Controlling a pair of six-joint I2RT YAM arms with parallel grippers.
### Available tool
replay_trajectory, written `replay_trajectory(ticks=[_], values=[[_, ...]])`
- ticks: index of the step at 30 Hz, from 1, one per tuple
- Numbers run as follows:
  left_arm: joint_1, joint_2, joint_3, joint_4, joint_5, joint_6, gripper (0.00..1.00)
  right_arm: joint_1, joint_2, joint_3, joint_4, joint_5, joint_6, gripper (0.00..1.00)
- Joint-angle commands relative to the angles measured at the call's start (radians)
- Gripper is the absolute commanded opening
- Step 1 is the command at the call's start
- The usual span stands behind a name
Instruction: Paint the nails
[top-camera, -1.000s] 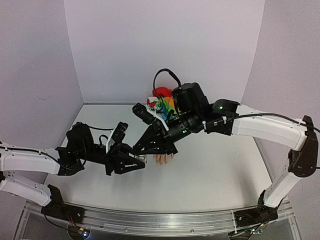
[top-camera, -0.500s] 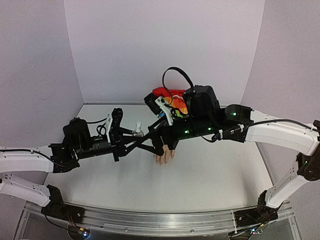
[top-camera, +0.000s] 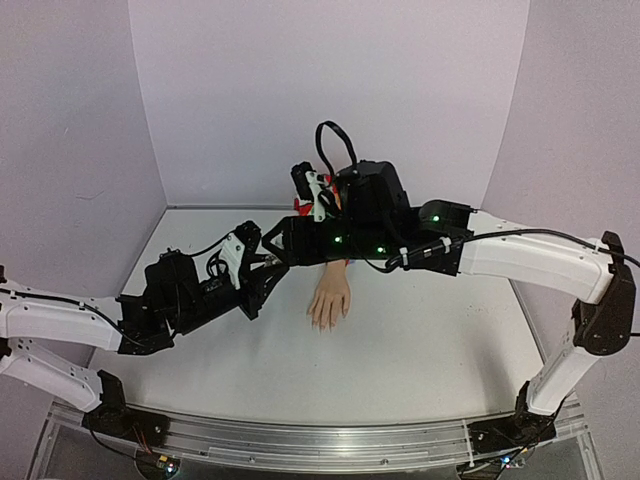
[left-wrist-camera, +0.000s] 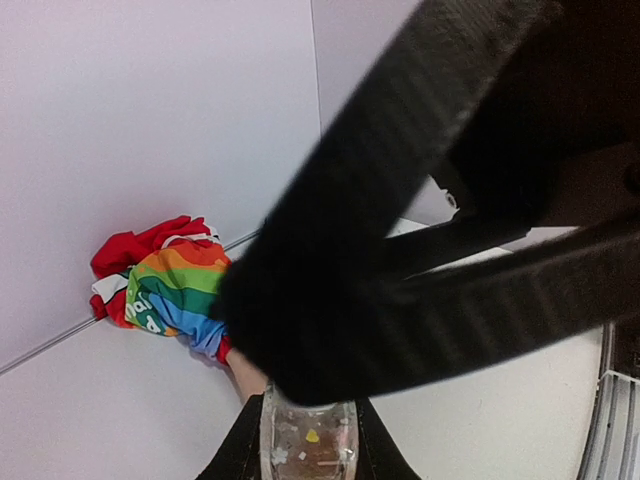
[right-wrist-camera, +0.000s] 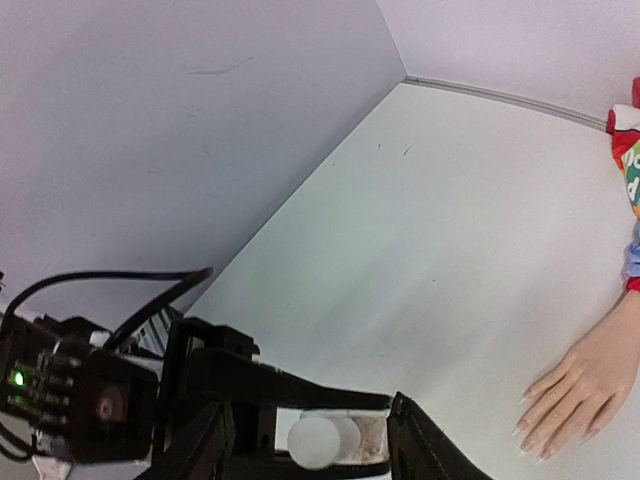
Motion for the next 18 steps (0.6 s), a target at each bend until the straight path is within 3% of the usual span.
replay_trajectory(ticks=[1, 6, 8, 11, 13, 16, 18], values=[[-0.013, -0.005, 0.029, 0.096, -0.061, 0.022, 0.0, 0.011, 0.029, 0.056, -0.01, 0.084, 0.029, 0.46], [-0.014, -0.011, 0.026, 0.091, -0.057, 0.007, 0.0, 0.011, 0.036, 0.059, -0.013, 0.093, 0.003, 0.21], [-0.014, -0.015, 0.029, 0.079, -0.039, -0.006, 0.0, 0.012, 0.036, 0.06, -0.013, 0.073, -0.019, 0.16], [-0.011, -0.035, 0.032, 0.047, 0.068, -0.034, 0.0, 0.012, 0.027, 0.056, -0.012, -0.026, -0.13, 0.06], [0.013, -0.063, 0.037, 0.006, 0.262, -0.078, 0.0, 0.01, 0.011, 0.036, -0.012, -0.189, -0.275, 0.0], [0.11, -0.09, 0.034, 0.015, 0.709, -0.21, 0.0, 0.009, -0.03, -0.026, -0.039, -0.653, -0.563, 0.0], [0.14, -0.081, 0.042, 0.033, 0.968, -0.276, 0.0, 0.01, -0.05, -0.04, -0.075, -0.894, -0.669, 0.0]])
